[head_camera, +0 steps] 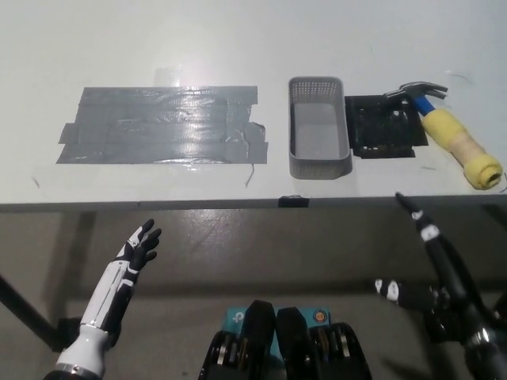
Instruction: The robot picks the hammer with right hand and hits the black area on the desk and places it back.
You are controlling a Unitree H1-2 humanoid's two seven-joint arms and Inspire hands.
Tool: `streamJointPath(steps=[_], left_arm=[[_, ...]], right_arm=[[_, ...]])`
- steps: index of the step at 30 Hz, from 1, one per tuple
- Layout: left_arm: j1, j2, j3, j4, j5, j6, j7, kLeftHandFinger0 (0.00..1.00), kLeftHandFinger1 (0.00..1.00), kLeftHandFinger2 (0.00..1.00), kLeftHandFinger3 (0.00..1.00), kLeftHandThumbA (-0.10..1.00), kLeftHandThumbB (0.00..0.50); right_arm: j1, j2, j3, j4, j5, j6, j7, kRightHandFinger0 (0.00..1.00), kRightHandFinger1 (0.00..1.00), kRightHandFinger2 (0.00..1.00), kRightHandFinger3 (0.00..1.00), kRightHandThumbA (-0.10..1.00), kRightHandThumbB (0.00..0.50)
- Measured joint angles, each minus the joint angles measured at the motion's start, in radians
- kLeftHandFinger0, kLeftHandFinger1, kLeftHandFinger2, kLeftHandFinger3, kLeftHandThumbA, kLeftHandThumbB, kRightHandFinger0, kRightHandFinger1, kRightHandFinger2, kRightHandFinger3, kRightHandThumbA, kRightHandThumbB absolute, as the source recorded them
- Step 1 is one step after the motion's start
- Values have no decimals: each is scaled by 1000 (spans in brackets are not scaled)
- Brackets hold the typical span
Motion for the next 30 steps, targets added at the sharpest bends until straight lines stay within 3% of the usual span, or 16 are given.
streamJointPath(steps=[2,8,11,13,23,30], left_arm=[[-2,-1,0,0,0,0,0,1000,1000,1000,1000,1000,0],[-17,-3,0,0,0,-8,0,1000,1000,1000,1000,1000,6],[-19,-4,0,-1,-1,-13,0,1000,1000,1000,1000,1000,6],[-17,-4,1,-1,0,-17,0,1000,1000,1000,1000,1000,2],[21,-7,1,-1,4,-33,1,1000,1000,1000,1000,1000,3],[32,-7,3,-2,6,-35,1,1000,1000,1000,1000,1000,0]], right_arm=[[17,11,-12,-26,6,-31,-13,1000,1000,1000,1000,1000,292],[17,49,-43,-33,52,-133,-51,1000,1000,1000,1000,1000,277],[12,68,-56,45,88,-180,-58,1000,1000,1000,1000,1000,246],[12,76,-59,100,114,-198,-58,1000,1000,1000,1000,1000,272],[23,72,-58,167,163,-220,-52,1000,1000,1000,1000,1000,308],[37,73,-54,169,198,-220,-45,1000,1000,1000,1000,1000,282]])
